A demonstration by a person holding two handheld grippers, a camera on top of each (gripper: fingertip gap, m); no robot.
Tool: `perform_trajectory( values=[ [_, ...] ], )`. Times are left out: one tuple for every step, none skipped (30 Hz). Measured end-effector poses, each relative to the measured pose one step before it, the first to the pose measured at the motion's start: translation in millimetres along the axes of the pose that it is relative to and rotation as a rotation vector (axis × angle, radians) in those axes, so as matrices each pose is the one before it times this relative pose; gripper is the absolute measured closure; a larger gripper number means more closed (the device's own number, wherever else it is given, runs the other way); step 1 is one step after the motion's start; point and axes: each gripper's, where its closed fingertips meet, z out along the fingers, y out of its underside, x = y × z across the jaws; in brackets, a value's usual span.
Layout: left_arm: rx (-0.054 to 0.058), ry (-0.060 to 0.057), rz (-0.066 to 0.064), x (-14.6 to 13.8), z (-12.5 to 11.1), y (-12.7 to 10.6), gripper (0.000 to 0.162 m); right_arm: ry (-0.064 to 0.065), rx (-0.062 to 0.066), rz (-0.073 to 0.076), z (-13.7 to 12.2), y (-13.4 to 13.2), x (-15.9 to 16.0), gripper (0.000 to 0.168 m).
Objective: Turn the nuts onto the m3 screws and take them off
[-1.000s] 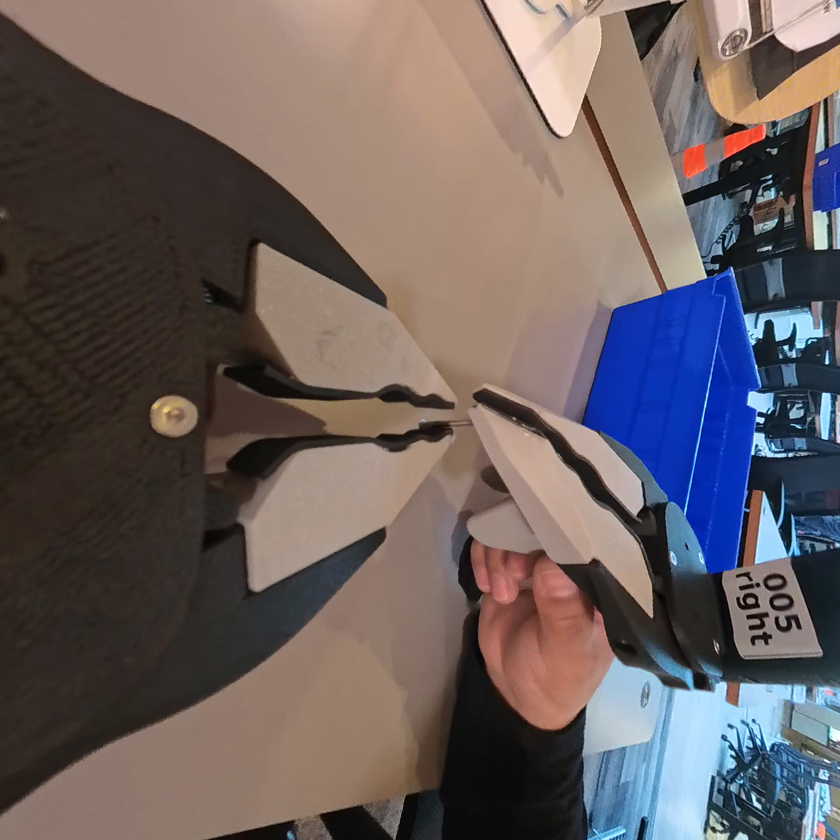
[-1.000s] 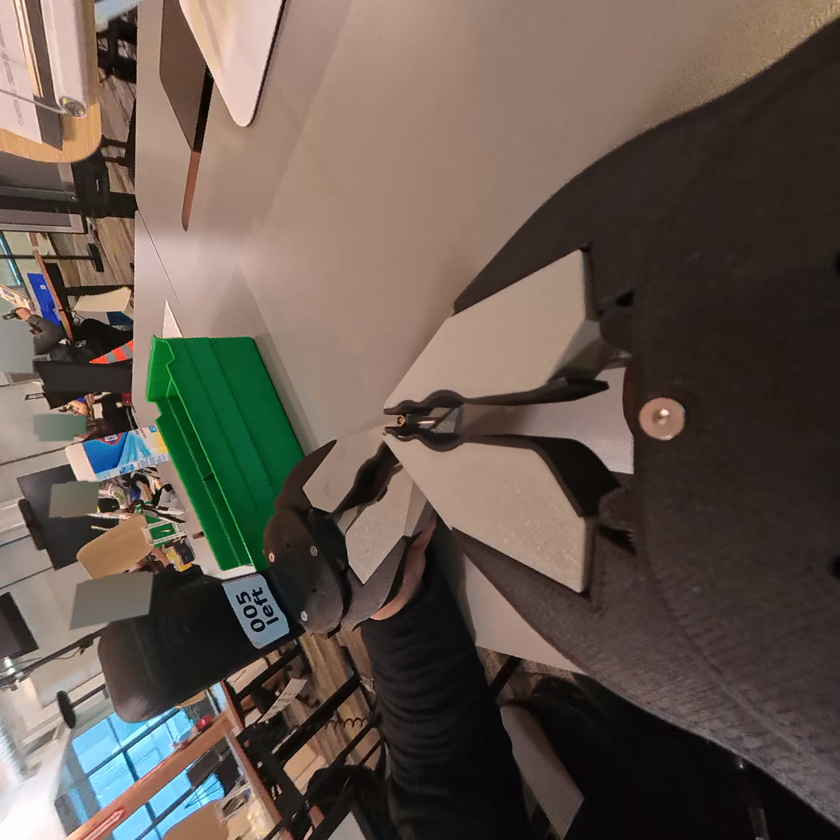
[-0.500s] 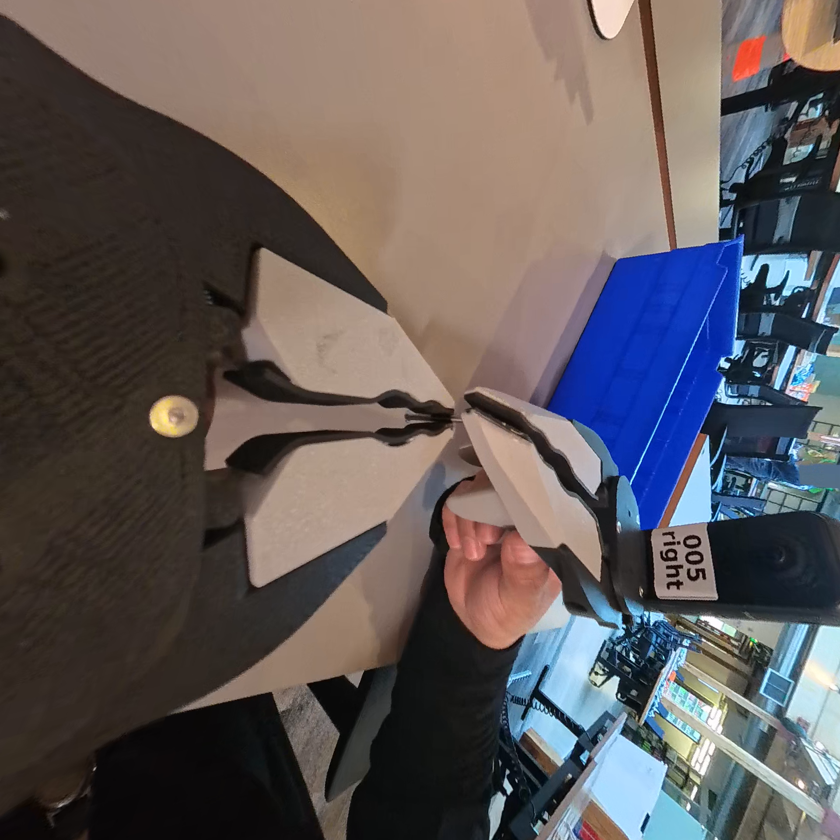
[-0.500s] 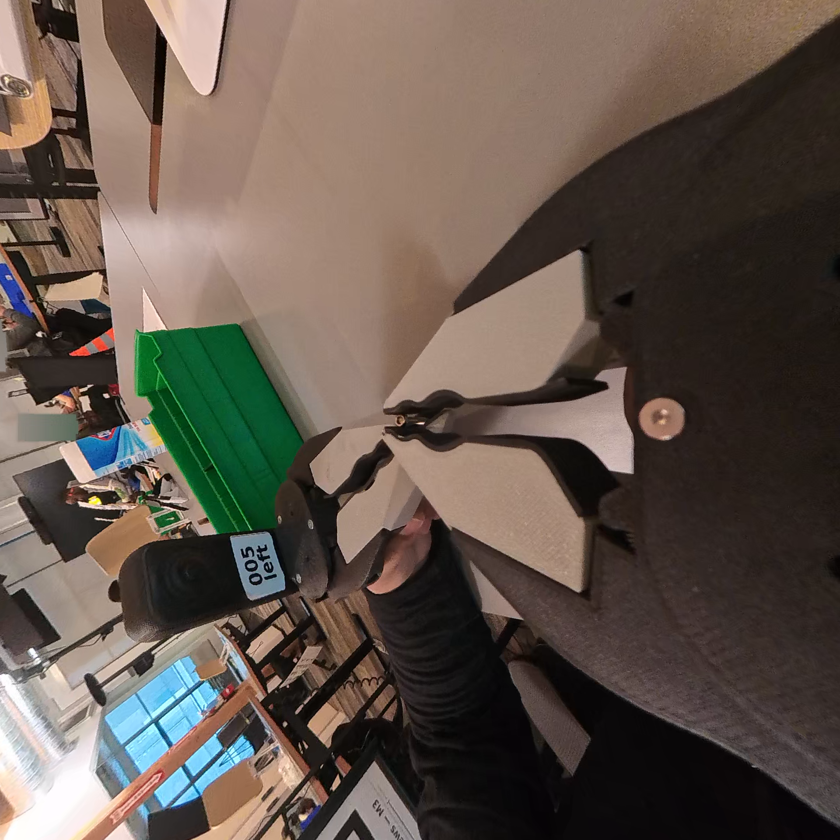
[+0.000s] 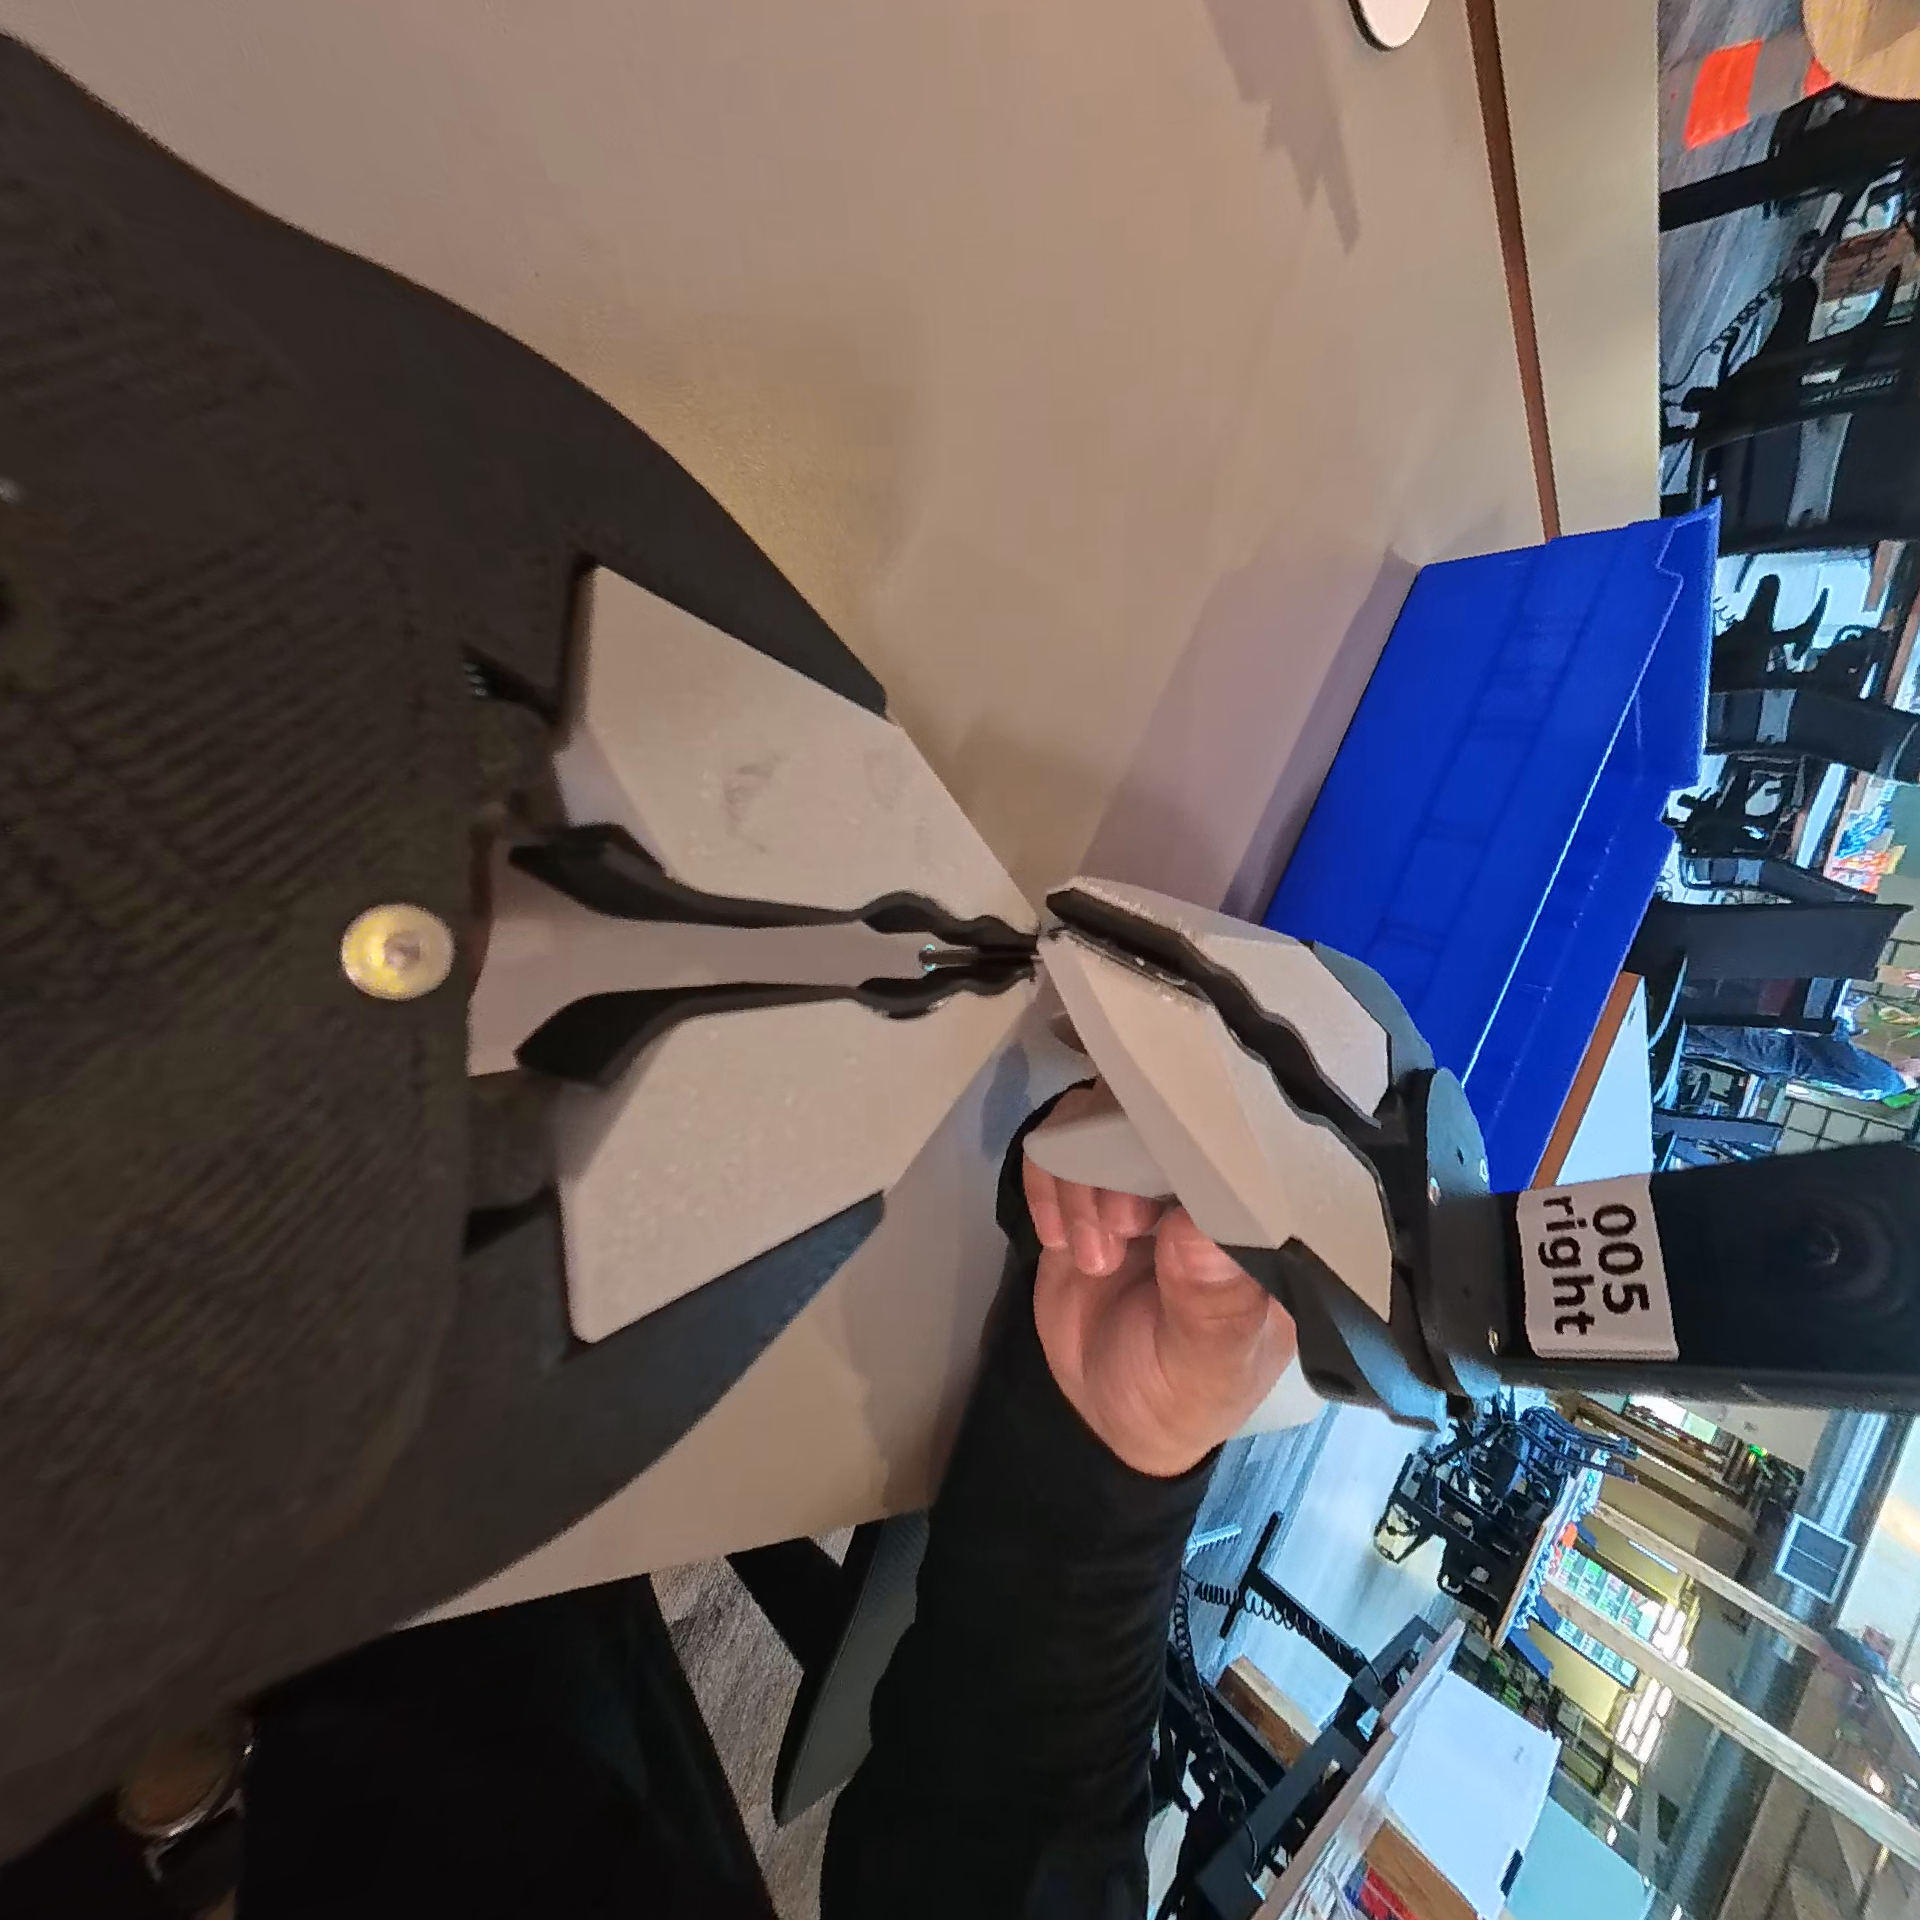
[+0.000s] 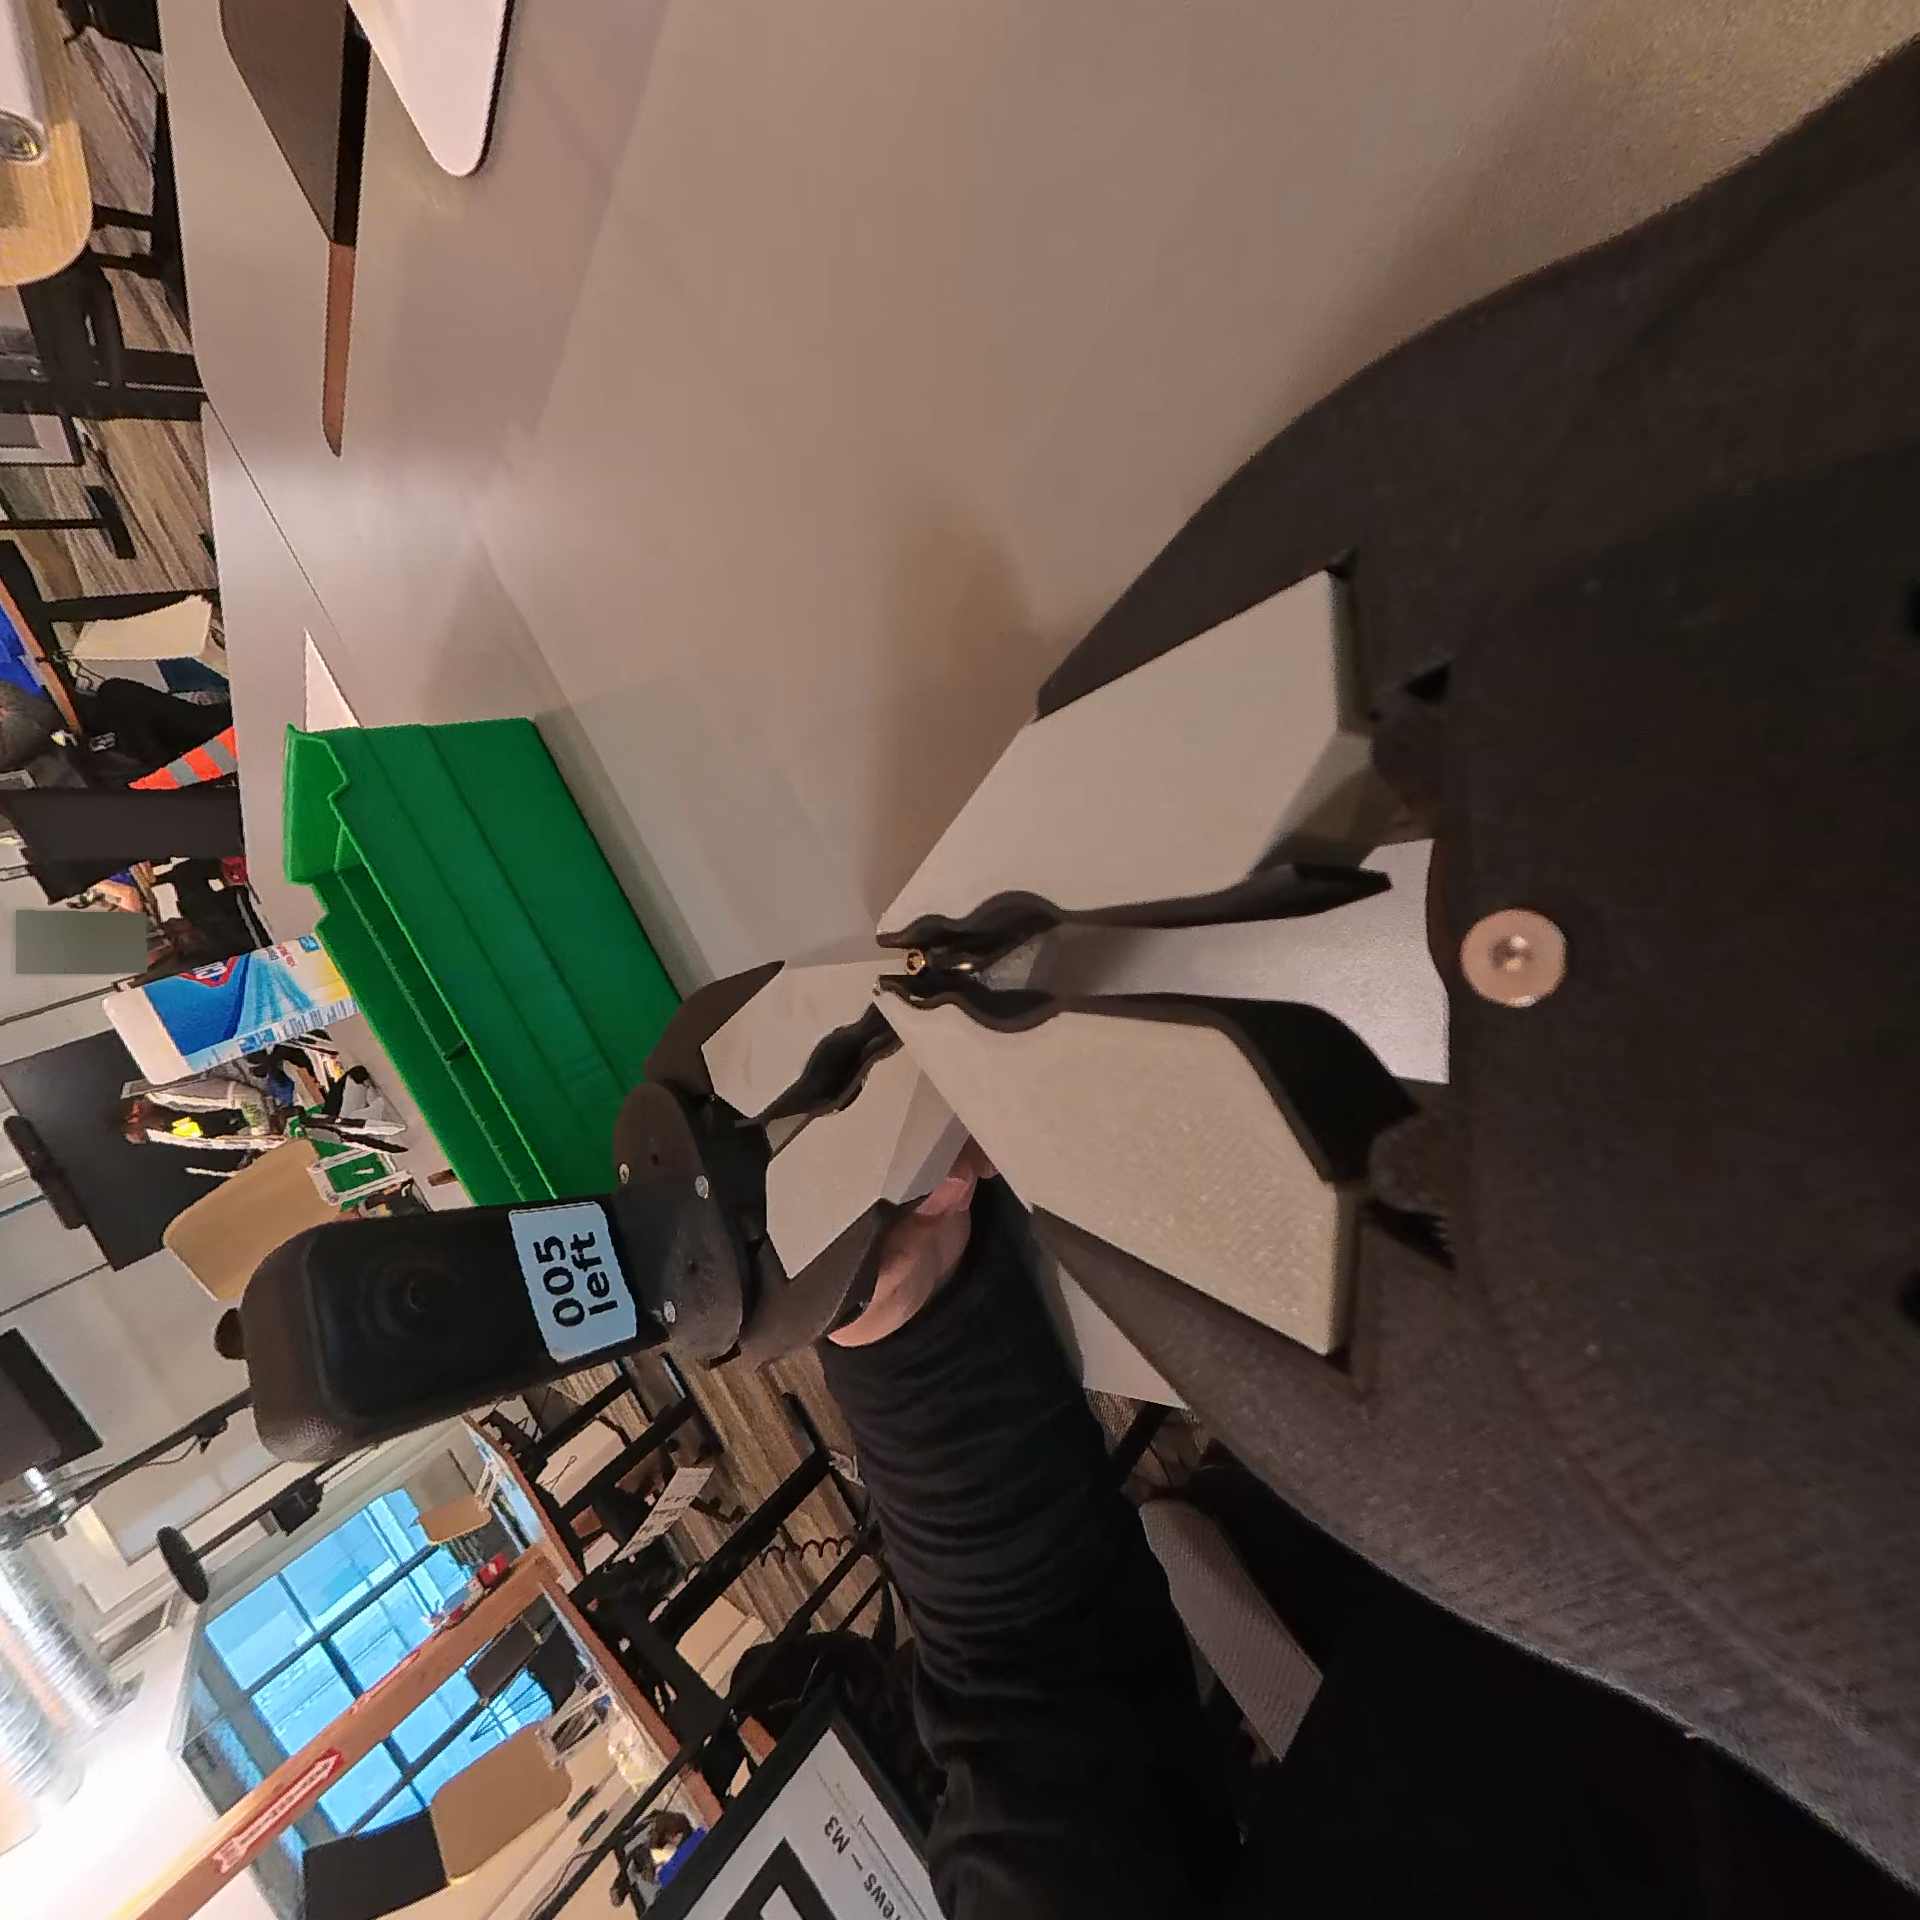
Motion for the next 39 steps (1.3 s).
perform_trajectory(
  values=[
    [-0.0032, 0.0003, -0.0008, 0.00, 0.22, 0.42, 0.161, -0.0030, 0.0047, -0.0008, -0.11, -0.86, -0.68, 0.166],
    [-0.0042, 0.0017, -0.0013, 0.29, 0.46, 0.60, 0.159, -0.0068, 0.0074, 0.0005, -0.32, -1.30, -1.24, 0.166],
    [-0.0020, 0.0024, 0.0017, 0.60, 0.18, 0.31, 0.159, -0.0037, 0.0046, 0.0006, -0.39, -0.97, -0.75, 0.166],
    [0.0036, 0.0034, 0.0079, 1.09, -0.28, -0.46, 0.162, 0.0005, 0.0015, -0.0005, -0.34, -0.19, 0.01, 0.166],
    [0.0035, -0.0032, 0.0113, 0.30, -0.21, -0.59, 0.162, -0.0041, 0.0026, 0.0022, -0.33, -0.52, -0.65, 0.166],
    [0.0016, -0.0072, 0.0144, -0.20, -0.11, -0.34, 0.162, -0.0017, 0.0028, 0.0017, -0.19, -0.37, -0.25, 0.166],
    [-0.0013, -0.0064, 0.0123, -0.20, 0.07, 0.10, 0.162, -0.0001, 0.0006, -0.0007, -0.18, 0.11, -0.04, 0.166],
    [-0.0022, -0.0065, 0.0077, -0.50, 0.07, 0.15, 0.162, 0.0038, 0.0020, -0.0040, -0.11, -0.11, 0.27, 0.166],
    [0.0007, -0.0075, 0.0065, -0.72, 0.00, -0.24, 0.162, 0.0083, 0.0042, -0.0064, -0.29, -0.42, 0.70, 0.166],
    [0.0058, -0.0182, 0.0086, -2.29, -0.24, -1.02, 0.162, 0.0152, 0.0064, -0.0092, -0.74, -1.12, 1.40, 0.165],
    [0.0104, -0.0250, 0.0119, -3.34, -0.95, -1.63, 0.162, 0.0198, 0.0082, -0.0159, -1.19, -1.67, 1.55, 0.158],
    [0.0082, -0.0177, 0.0084, -2.77, -1.07, -1.26, 0.162, 0.0257, 0.0077, -0.0244, -1.75, -1.87, 1.71, 0.154],
    [0.0099, -0.0088, -0.0009, -1.89, -0.90, -1.46, 0.162, 0.0280, 0.0118, -0.0352, -2.09, -2.34, 1.43, 0.154],
    [0.0089, -0.0031, -0.0081, -1.29, -0.68, -1.21, 0.162, 0.0266, 0.0105, -0.0375, -1.61, -2.02, 1.02, 0.154],
    [0.0065, -0.0033, -0.0042, -0.96, -0.33, -1.00, 0.162, 0.0140, 0.0076, -0.0301, -0.68, -1.27, -0.70, 0.155],
    [0.0063, -0.0104, 0.0016, -1.52, -0.33, -0.82, 0.162, 0.0055, 0.0060, -0.0181, 0.40, -0.64, -1.73, 0.155],
    [0.0084, -0.0132, 0.0044, -1.55, -0.21, -1.23, 0.162, 0.0082, 0.0068, -0.0113, 0.75, -0.48, -1.20, 0.156],
    [0.0039, -0.0022, 0.0029, 0.03, -0.06, -0.60, 0.162, 0.0121, 0.0100, -0.0098, 0.72, -1.09, -0.47, 0.156],
    [0.0011, 0.0011, 0.0010, 0.65, 0.18, -0.08, 0.162, 0.0138, 0.0179, -0.0076, 0.33, -2.38, 0.09, 0.156],
    [-0.0001, -0.0070, 0.0031, -0.39, 0.43, 0.06, 0.162, 0.0112, 0.0209, -0.0032, 0.00, -2.86, 0.00, 0.156],
    [-0.0017, -0.0053, 0.0089, 0.17, 0.42, 0.17, 0.162, 0.0115, 0.0114, 0.0047, 0.33, -1.57, 0.83, 0.156],
    [-0.0021, -0.0041, 0.0109, 0.57, 0.57, 0.34, 0.162, 0.0132, -0.0004, 0.0118, 1.00, 0.46, 1.72, 0.156],
    [0.0022, -0.0097, 0.0101, -0.18, 0.42, -0.42, 0.162, 0.0125, -0.0100, 0.0155, 1.33, 2.09, 1.91, 0.157],
    [0.0014, -0.0079, 0.0084, -0.17, 0.30, -0.26, 0.162, 0.0070, -0.0107, 0.0157, 1.34, 2.42, 1.17, 0.159],
    [-0.0007, -0.0055, 0.0065, 0.02, 0.28, 0.07, 0.162, 0.0052, -0.0089, 0.0138, 1.04, 2.23, 0.86, 0.159],
    [0.0027, -0.0107, 0.0056, -1.06, 0.01, -0.46, 0.162, 0.0085, -0.0049, 0.0097, 0.45, 1.38, 1.10, 0.158],
    [0.0017, -0.0071, 0.0047, -0.73, -0.05, -0.26, 0.162, 0.0044, 0.0006, 0.0046, 0.05, 0.33, 0.30, 0.158],
    [-0.0013, 0.0005, 0.0018, 0.20, 0.24, 0.25, 0.162, -0.0028, 0.0007, 0.0015, 0.13, -0.05, -0.76, 0.158],
    [-0.0002, -0.0028, 0.0016, -0.20, 0.17, 0.02, 0.162, -0.0075, 0.0015, 0.0007, 0.57, -0.19, -1.48, 0.159],
    [0.0015, -0.0053, 0.0031, -0.41, 0.06, -0.25, 0.162, -0.0119, 0.0021, 0.0049, 0.62, -0.06, -1.97, 0.160],
    [-0.0015, -0.0001, 0.0037, 0.39, 0.34, 0.08, 0.162, -0.0139, 0.0050, 0.0073, 0.75, -0.28, -2.31, 0.161],
    [-0.0028, -0.0049, 0.0034, -0.22, 0.35, 0.34, 0.162, 0.0008, 0.0013, 0.0063, 0.89, 0.39, -0.11, 0.161],
    [-0.0018, -0.0106, 0.0054, -0.83, 0.14, 0.17, 0.162, -0.0006, -0.0005, 0.0024, 0.67, 0.44, -0.40, 0.160],
    [-0.0034, -0.0010, 0.0060, 0.46, 0.26, 0.45, 0.162, -0.0029, -0.0010, 0.0006, 0.38, 0.24, -0.66, 0.161],
    [-0.0001, 0.0034, 0.0044, 1.07, 0.19, -0.18, 0.162, -0.0016, 0.0030, 0.0005, 0.34, 0.02, -0.42, 0.162],
    [0.0036, 0.0018, 0.0041, 0.84, 0.10, -0.82, 0.162, -0.0016, 0.0063, 0.0019, 0.54, -0.53, -0.17, 0.165],
    [0.0028, 0.0058, 0.0049, 1.65, 0.23, -0.73, 0.162, -0.0123, 0.0039, 0.0035, 0.98, -0.19, -1.65, 0.166],
    [0.0002, 0.0067, -0.0003, 1.32, 0.25, -0.26, 0.162, -0.0201, 0.0034, 0.0026, 1.17, -0.37, -2.64, 0.167],
    [0.0020, 0.0055, -0.0032, 0.84, -0.08, -0.65, 0.162, -0.0142, 0.0030, -0.0048, 0.71, -0.30, -1.52, 0.167]
  ],
)
